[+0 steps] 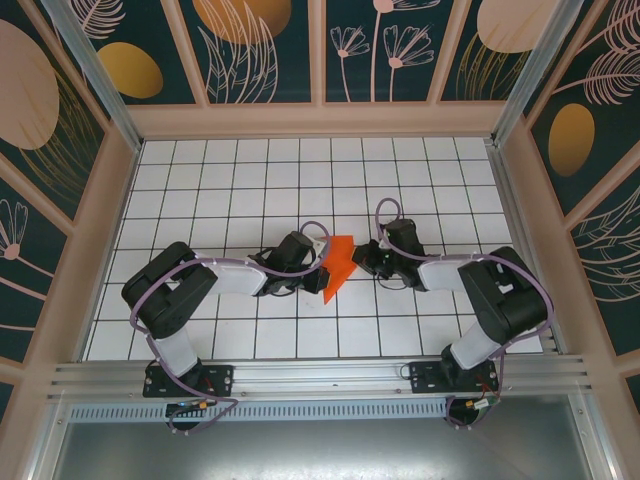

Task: Fold a paper plane with a square sheet of paper (pick it up from the middle)

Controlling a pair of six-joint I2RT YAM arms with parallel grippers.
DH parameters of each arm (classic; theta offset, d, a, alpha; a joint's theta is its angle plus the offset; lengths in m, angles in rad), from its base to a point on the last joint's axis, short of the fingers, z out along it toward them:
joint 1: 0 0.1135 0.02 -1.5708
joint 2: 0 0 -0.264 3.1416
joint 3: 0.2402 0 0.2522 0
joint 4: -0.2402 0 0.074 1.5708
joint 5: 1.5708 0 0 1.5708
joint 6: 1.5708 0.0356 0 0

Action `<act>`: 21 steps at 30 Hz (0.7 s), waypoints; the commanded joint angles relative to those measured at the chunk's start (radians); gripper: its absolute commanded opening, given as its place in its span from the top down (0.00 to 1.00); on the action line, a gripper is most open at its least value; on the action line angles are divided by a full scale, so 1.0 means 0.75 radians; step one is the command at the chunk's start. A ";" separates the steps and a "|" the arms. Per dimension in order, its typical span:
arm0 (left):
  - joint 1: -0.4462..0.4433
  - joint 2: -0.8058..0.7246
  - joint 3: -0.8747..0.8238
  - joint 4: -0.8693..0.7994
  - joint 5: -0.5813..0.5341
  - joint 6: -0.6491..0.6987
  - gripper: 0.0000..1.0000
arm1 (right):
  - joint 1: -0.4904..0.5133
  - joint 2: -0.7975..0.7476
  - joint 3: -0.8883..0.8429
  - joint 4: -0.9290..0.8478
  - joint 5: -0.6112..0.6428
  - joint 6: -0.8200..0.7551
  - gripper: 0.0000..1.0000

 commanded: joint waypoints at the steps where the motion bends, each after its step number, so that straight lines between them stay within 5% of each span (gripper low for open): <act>1: 0.003 -0.003 -0.032 -0.150 -0.038 0.027 0.96 | -0.001 0.043 -0.039 0.054 -0.030 0.001 0.90; 10: 0.003 -0.005 -0.038 -0.156 -0.043 0.040 0.96 | 0.002 0.114 -0.060 -0.011 0.063 0.007 0.91; 21: 0.003 -0.021 -0.047 -0.165 -0.048 0.058 0.96 | 0.059 -0.163 -0.043 -0.002 0.023 0.004 0.88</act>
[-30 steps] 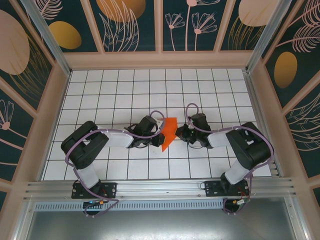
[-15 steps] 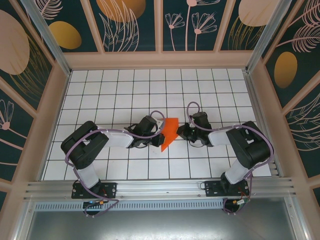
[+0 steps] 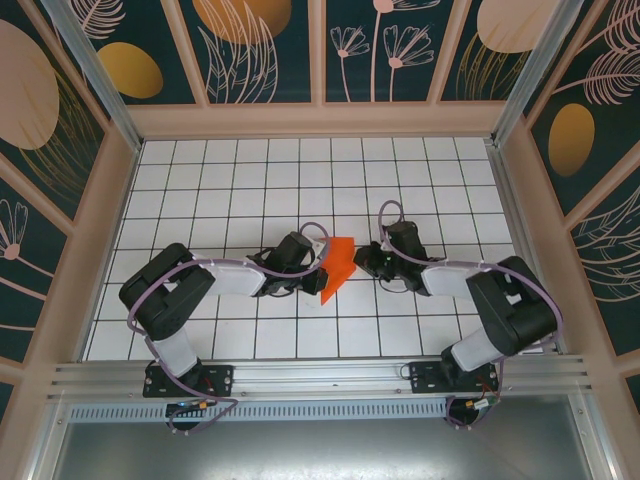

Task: Fold a paper plane with a square sheet of paper (pick it up from the middle)

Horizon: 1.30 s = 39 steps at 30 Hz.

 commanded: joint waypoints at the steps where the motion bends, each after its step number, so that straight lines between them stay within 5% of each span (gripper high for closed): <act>1: 0.003 0.002 -0.035 -0.134 -0.038 0.030 0.96 | 0.051 -0.015 -0.005 0.076 -0.057 0.001 0.88; 16: 0.003 -0.007 -0.023 -0.146 -0.052 0.023 0.94 | 0.130 0.274 0.005 0.144 -0.035 0.002 0.91; 25: 0.003 -0.231 0.031 -0.379 -0.378 -0.080 0.67 | 0.163 0.282 0.026 0.016 0.046 0.009 0.93; 29: 0.003 -0.339 0.036 -0.446 -0.457 -0.173 0.66 | 0.177 0.273 0.032 0.018 0.059 0.030 0.93; 39: 0.003 -0.324 -0.033 0.011 0.202 -0.402 0.80 | 0.199 0.255 0.040 0.004 0.117 0.100 0.93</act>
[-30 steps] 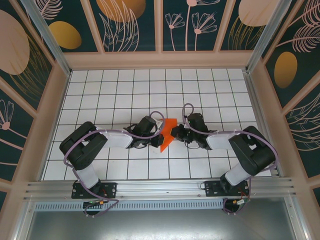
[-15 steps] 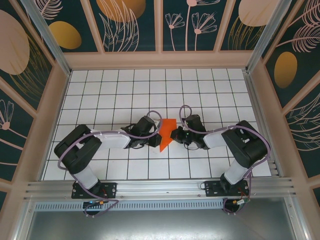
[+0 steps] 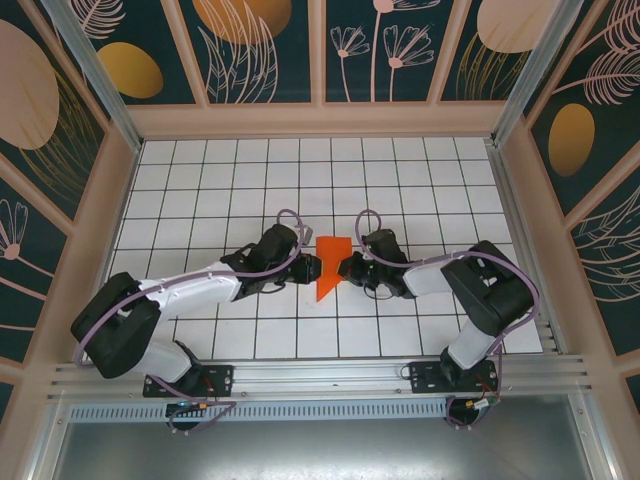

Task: Fold a paper plane with a square sheet of paper (pick it up from the middle)

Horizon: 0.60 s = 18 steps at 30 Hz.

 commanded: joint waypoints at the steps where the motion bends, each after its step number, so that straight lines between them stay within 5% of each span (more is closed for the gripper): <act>1: 0.001 0.089 0.006 0.185 0.265 -0.107 0.81 | 0.020 0.031 0.003 -0.105 0.074 0.028 0.93; 18: 0.001 0.412 -0.041 0.178 0.302 -0.161 0.86 | 0.027 0.036 0.021 -0.166 0.093 0.015 0.93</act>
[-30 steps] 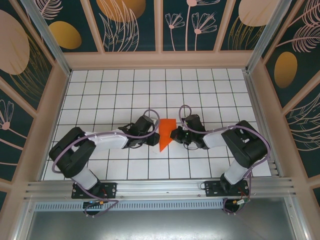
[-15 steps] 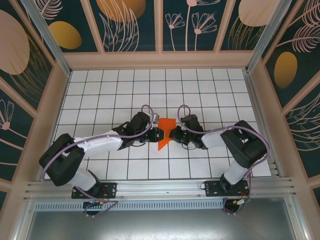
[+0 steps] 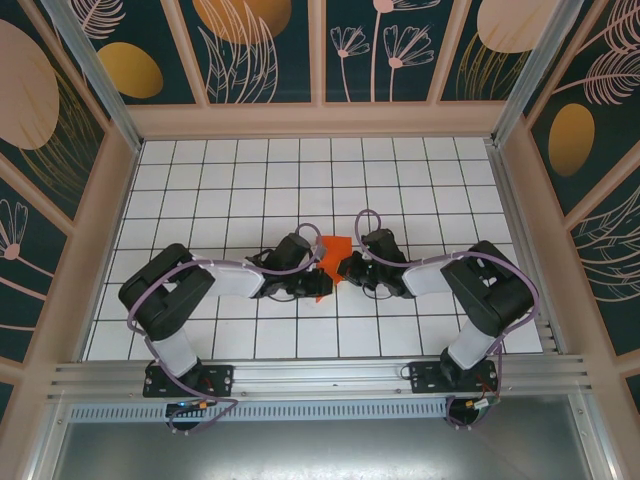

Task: Fold a paper plane with a square sheet of paper (pick it up from the middle)

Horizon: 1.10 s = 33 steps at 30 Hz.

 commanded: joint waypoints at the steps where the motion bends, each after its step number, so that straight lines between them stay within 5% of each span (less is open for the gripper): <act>1: 0.001 0.024 -0.058 -0.016 -0.001 -0.035 0.86 | 0.016 0.035 0.010 -0.151 0.068 -0.012 0.93; 18: 0.001 -0.255 -0.387 -0.003 -0.022 -0.116 0.86 | 0.023 0.035 0.010 -0.195 0.102 -0.006 0.93; 26: 0.001 -0.475 -0.285 -0.047 -0.113 -0.104 0.83 | 0.056 -0.016 -0.028 -0.157 0.134 0.076 0.93; 33: 0.001 -0.338 -0.129 0.035 -0.138 -0.063 0.82 | 0.078 -0.078 -0.070 -0.132 0.192 0.153 0.92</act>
